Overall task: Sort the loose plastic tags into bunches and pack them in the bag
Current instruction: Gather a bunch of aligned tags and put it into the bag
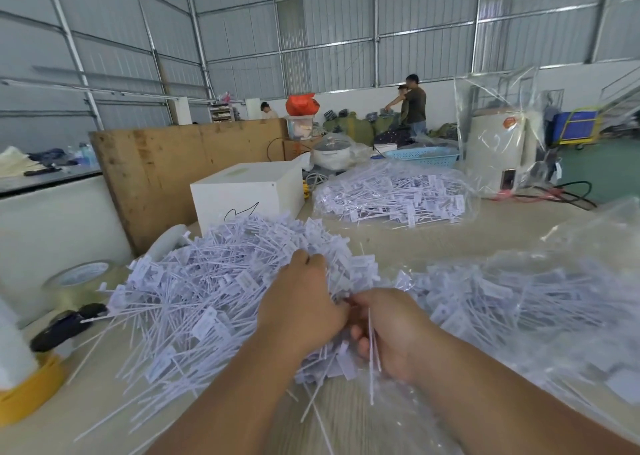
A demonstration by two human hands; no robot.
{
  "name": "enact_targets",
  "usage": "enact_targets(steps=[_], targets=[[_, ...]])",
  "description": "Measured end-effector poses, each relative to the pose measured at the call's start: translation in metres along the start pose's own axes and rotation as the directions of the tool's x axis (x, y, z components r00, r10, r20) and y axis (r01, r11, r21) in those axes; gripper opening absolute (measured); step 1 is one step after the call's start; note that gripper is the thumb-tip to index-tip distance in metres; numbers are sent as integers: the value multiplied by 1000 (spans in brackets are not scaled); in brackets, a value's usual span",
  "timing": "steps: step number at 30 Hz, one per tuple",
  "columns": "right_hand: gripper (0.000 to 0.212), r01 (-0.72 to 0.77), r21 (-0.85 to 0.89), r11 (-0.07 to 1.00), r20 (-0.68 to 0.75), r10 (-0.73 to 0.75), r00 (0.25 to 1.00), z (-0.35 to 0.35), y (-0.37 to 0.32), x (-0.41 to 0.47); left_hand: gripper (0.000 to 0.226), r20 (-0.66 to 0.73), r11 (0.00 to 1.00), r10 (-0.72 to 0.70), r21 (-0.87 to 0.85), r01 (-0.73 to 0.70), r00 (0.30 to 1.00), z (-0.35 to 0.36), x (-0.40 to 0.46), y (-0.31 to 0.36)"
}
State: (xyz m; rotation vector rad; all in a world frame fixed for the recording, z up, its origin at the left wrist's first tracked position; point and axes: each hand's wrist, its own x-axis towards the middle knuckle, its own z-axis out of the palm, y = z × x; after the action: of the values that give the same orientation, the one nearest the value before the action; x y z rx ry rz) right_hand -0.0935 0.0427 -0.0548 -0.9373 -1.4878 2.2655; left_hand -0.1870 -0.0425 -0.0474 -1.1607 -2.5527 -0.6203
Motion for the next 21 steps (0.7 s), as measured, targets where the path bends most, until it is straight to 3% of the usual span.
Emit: enact_targets(steps=[6,10,14,21], targets=[[22,79,74,994,35,-81,996,4,-4,-4,50,-126,962,60,-258,-91,990,0,-6,10],[18,221,-27,975,69,-219,973,4,-2,-3,69,-126,904,151,-384,-188,981,2,-5,12],[6,334,-18,942,43,-333,942,1,-2,-1,89,-114,801,163,-564,-199,980,2,-5,15],[43,570,141,809,87,-584,807,0,-13,-6,93,-144,644,201,-726,-242,969,-3,-12,20]])
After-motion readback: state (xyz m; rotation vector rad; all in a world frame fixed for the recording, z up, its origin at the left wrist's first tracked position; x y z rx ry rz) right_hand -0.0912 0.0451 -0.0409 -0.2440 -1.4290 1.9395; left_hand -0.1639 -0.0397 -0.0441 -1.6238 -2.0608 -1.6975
